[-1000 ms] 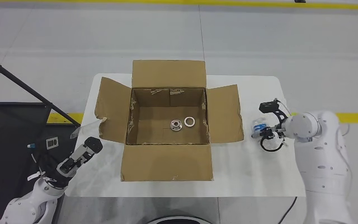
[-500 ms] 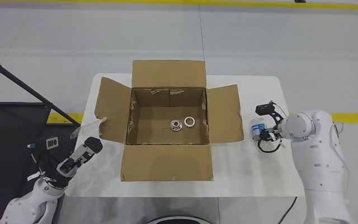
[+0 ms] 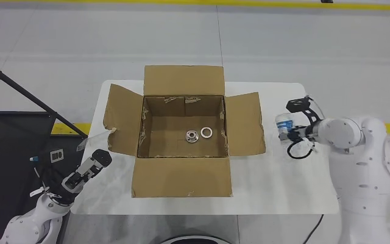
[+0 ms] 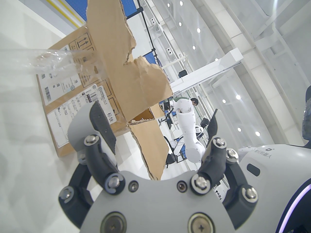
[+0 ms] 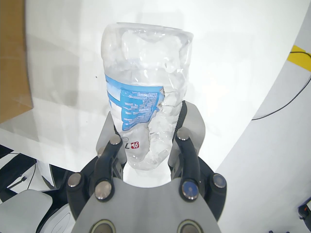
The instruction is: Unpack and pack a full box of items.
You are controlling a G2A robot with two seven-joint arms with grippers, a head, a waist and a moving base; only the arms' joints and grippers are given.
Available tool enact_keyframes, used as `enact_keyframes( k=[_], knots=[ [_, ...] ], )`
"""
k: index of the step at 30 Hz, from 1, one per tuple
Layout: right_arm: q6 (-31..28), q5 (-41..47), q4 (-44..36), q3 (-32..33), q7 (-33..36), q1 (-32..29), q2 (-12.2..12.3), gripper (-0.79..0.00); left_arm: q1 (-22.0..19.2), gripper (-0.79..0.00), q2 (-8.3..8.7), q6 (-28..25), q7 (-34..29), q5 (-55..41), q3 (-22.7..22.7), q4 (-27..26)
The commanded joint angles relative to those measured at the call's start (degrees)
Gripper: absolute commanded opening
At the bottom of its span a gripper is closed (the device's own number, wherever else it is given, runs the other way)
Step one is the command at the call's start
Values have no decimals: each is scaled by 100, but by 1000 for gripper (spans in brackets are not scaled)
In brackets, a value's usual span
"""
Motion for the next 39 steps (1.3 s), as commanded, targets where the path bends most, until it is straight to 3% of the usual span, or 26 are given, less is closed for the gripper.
enact_keyframes(
  k=[1,12,19,29,36,39],
  knots=[
    [33,237,-226,102,-78,7,15,-785,0,0,0,0,0,0,0,0],
    [438,1946,-1441,409,-1150,119,33,-785,0,0,0,0,0,0,0,0],
    [594,2403,-2047,-15,-1874,328,10,-785,0,0,0,0,0,0,0,0],
    [678,2097,-1929,-1984,-2608,1093,-186,-785,0,0,0,0,0,0,0,0],
    [454,1784,-1067,-3611,-2618,1737,-460,-785,0,0,0,0,0,0,0,0],
    [374,1618,-599,-4141,-2917,1928,-603,-785,0,0,0,0,0,0,0,0]
  ],
)
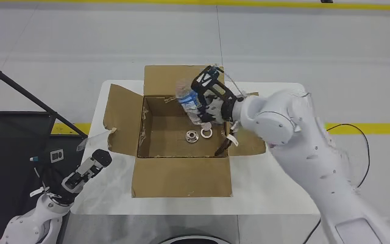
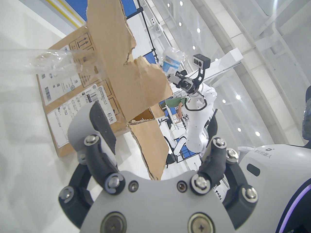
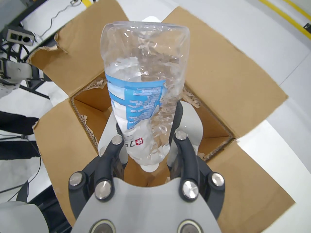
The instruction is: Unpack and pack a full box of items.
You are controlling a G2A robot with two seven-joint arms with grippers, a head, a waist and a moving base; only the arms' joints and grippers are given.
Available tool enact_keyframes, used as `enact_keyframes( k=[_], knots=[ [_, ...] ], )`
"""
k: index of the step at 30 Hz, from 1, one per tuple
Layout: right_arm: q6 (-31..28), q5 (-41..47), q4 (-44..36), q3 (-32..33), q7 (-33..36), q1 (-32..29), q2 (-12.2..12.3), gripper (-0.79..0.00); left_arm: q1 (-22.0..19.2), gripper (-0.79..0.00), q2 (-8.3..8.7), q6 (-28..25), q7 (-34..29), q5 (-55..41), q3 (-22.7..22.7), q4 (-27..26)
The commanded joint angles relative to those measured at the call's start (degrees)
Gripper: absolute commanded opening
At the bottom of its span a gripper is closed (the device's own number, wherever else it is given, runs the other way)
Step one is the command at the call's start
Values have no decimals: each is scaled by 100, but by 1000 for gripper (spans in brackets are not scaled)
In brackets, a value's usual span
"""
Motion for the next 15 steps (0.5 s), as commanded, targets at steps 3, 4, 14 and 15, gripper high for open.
enact_keyframes(
  k=[3,4,14,15],
  knots=[
    [-22,-251,613,-675,-350,206,-200,-785,0,0,0,0,0,0,0,0],
    [-30,-271,761,-833,-371,269,-259,-785,0,0,0,0,0,0,0,0],
    [-150,-135,1899,-1529,-537,781,-719,-785,0,0,0,0,0,0,0,0],
    [-170,-126,1945,-1537,-529,803,-739,-785,0,0,0,0,0,0,0,0]
  ],
)
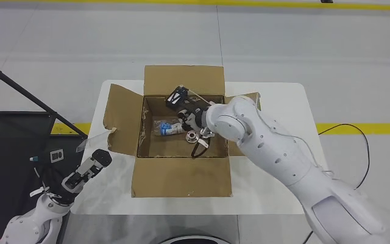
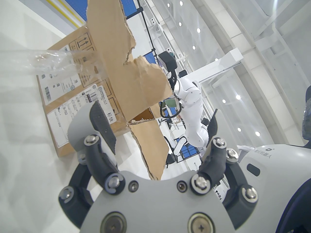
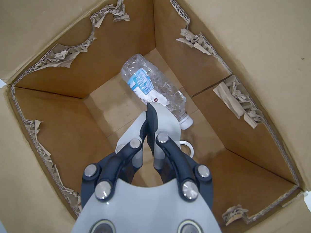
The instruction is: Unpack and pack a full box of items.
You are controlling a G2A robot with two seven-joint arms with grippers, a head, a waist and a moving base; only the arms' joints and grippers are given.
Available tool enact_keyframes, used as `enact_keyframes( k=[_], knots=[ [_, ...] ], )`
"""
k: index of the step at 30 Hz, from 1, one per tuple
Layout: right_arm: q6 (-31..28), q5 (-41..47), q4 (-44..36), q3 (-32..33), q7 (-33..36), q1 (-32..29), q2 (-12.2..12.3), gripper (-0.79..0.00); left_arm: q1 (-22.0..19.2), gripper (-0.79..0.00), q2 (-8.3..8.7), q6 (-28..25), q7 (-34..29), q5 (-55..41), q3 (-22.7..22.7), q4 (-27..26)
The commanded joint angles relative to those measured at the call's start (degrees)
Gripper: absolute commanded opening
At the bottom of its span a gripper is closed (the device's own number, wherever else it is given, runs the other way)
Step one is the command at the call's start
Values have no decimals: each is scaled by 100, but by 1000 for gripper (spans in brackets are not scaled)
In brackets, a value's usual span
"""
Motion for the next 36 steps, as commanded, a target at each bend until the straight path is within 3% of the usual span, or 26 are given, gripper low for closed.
enact_keyframes(
  k=[1,5,6,10,11,12,13,26,33,36],
  knots=[
    [-35,21,72,-9,26,33,-30,-785,0,0,0,0,0,0,0,0],
    [-133,84,156,-13,221,88,-80,-785,0,0,0,0,0,0,0,0],
    [-156,96,124,7,250,89,-82,-733,0,0,0,0,0,0,0,0],
    [-262,242,-204,323,308,-28,4,-422,0,0,0,0,0,0,0,0],
    [-244,246,-333,440,309,-94,44,-277,0,0,0,0,0,0,0,0],
    [-221,228,-484,561,311,-172,89,-71,-16,0,-2,34,45,25,5,-29],
    [-194,210,-661,696,299,-268,137,0,-33,0,-6,57,89,106,22,-92],
    [-383,325,-3353,3089,313,-2385,832,0,-263,0,-72,318,696,1060,391,-741],
    [-168,636,-3868,4302,485,-3242,1040,0,-383,0,-75,514,664,1305,557,-970],
    [-168,636,-3868,4302,485,-3242,1040,0,-468,0,-71,687,600,1448,651,-1063]
  ],
)
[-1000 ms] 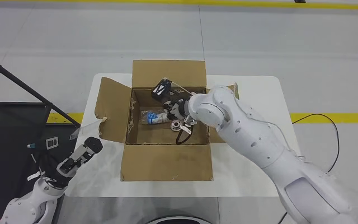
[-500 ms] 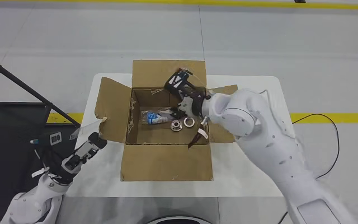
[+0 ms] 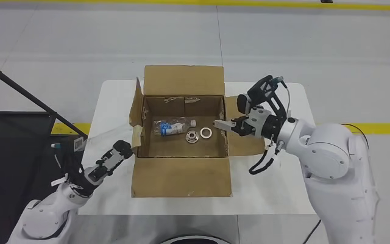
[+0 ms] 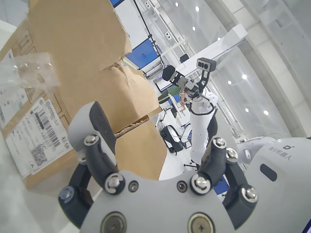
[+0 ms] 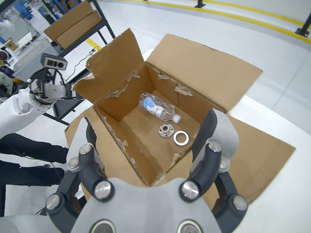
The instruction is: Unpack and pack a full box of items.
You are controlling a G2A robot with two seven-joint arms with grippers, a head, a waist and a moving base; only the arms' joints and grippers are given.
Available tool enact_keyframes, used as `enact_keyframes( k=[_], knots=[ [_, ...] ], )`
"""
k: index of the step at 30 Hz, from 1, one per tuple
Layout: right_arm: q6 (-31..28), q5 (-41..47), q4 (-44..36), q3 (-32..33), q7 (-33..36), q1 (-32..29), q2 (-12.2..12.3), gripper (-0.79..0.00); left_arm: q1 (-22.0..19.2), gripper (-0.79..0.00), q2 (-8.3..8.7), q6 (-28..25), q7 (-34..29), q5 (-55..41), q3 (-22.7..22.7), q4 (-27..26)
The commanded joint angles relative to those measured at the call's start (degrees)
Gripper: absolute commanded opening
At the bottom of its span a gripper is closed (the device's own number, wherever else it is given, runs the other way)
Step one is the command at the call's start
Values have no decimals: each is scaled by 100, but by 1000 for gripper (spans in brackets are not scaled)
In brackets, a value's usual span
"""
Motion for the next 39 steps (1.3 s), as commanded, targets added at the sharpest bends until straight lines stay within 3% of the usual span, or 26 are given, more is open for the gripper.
enact_keyframes(
  k=[1,9,19,26,39],
  knots=[
    [-8,2,3,-20,-15,9,-2,0,-65,0,2,159,-12,99,61,-35],
    [-20,20,30,57,-206,-112,8,0,-422,0,8,634,-202,116,412,-17],
    [202,1292,543,1318,-337,-694,145,0,-785,0,6,1082,-241,363,779,93],
    [488,1762,1343,1657,6,-538,232,0,-876,0,2,1302,-178,478,928,103],
    [372,2245,2689,1136,1004,155,318,0,-923,0,-2,1583,-52,641,1073,52]
  ],
)
